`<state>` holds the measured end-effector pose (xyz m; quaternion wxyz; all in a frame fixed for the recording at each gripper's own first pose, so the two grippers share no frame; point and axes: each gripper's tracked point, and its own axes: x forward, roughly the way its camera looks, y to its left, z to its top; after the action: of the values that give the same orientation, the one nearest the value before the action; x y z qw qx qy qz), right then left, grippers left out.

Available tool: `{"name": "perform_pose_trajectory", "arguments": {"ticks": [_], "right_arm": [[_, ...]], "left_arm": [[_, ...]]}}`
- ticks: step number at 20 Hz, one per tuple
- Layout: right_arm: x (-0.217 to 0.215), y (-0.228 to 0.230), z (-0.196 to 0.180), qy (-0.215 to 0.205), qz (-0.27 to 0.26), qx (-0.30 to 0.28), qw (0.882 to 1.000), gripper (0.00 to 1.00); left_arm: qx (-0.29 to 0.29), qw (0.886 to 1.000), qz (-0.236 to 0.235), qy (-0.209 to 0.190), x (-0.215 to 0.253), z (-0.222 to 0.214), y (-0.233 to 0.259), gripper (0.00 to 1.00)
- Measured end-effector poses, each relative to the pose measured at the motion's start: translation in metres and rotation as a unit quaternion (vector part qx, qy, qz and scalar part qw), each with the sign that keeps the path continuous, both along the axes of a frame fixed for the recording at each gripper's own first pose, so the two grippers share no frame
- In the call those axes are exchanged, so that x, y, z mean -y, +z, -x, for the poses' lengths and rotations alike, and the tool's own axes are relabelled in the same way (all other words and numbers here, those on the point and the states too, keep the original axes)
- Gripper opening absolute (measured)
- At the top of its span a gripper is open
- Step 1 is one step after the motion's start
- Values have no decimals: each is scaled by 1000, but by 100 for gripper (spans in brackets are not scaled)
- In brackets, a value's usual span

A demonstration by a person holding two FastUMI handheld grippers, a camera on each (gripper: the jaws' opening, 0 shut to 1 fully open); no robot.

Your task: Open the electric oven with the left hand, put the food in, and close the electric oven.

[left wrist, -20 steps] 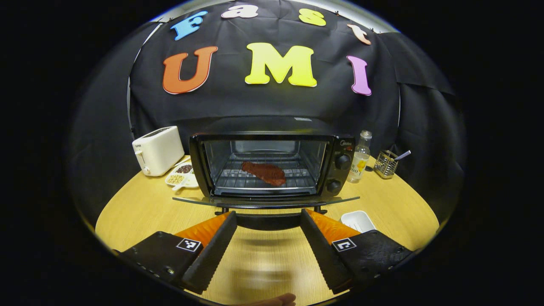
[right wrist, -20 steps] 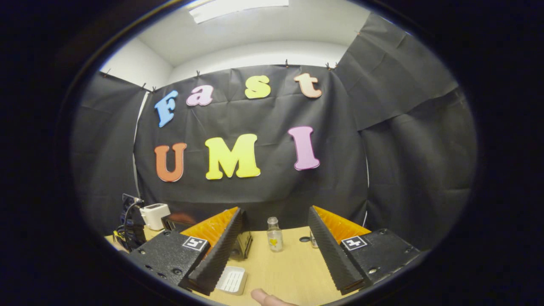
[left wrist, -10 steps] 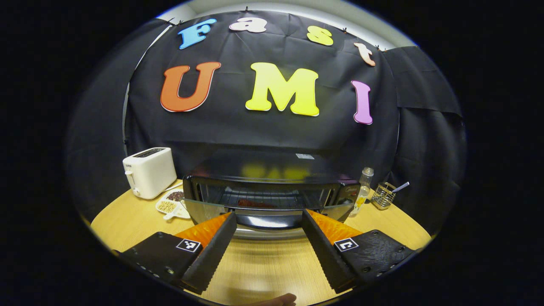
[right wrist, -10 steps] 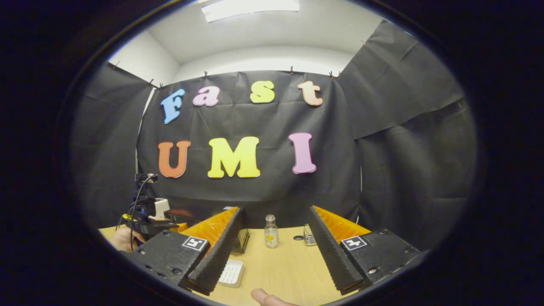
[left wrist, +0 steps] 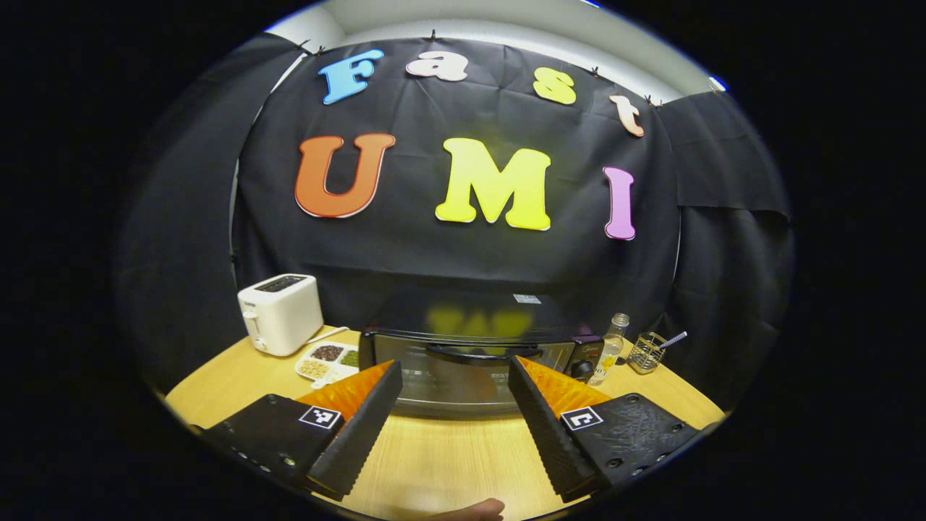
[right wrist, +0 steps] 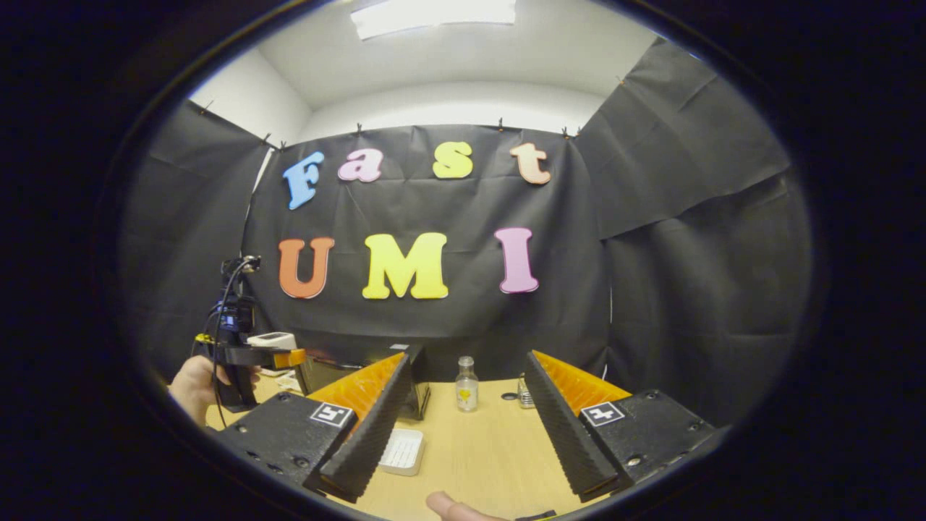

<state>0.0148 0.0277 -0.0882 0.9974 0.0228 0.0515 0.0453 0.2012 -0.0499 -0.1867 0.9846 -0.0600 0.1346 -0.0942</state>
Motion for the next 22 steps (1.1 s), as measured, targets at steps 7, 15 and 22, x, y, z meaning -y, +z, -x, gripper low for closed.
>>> {"name": "perform_pose_trajectory", "arguments": {"ticks": [7,15,22], "right_arm": [[-14,39,67,16,-50,8,999,99],[9,82,101,-6,1,81,997,99],[24,64,88,-14,-2,50,999,99]], "left_arm": [[44,998,-25,25,-41,119,71,94],[102,994,-6,36,-46,234,106,94],[120,992,-1,27,-35,252,120,94]]}}
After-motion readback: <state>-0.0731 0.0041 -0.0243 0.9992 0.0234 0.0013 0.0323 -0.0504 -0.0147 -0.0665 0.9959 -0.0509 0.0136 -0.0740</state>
